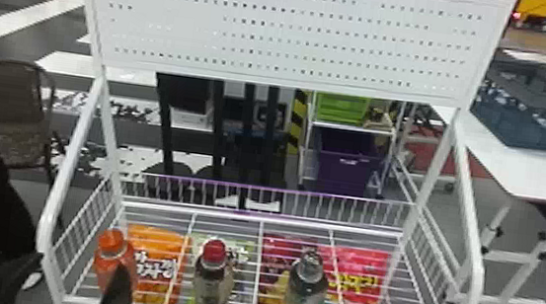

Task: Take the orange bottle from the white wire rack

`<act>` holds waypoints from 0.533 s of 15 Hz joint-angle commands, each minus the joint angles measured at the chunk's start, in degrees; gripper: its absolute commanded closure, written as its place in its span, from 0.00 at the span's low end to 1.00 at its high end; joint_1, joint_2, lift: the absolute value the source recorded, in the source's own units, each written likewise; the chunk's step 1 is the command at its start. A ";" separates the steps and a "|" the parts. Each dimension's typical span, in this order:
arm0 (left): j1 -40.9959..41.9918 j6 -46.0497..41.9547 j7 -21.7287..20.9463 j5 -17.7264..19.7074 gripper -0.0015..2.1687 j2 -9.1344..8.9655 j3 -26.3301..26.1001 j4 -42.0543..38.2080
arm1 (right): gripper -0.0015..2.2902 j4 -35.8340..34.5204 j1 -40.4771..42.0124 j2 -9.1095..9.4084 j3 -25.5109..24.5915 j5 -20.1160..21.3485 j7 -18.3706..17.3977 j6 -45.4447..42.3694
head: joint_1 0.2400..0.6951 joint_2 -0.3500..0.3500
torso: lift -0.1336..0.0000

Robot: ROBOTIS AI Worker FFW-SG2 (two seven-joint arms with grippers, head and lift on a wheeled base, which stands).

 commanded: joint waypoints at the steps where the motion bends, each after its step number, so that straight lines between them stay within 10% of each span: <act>1: 0.00 0.00 0.00 0.05 0.04 -0.14 0.00 0.41 | 0.44 -0.03 0.00 0.05 -0.09 0.00 0.00 0.03 | 0.57 0.50 | 1.00; 8: -3.60 -13.01 0.97 2.16 0.04 -2.16 -5.71 19.13 | 0.44 0.15 -0.44 0.05 -0.26 0.09 0.00 0.55 | 0.57 0.50 | 1.00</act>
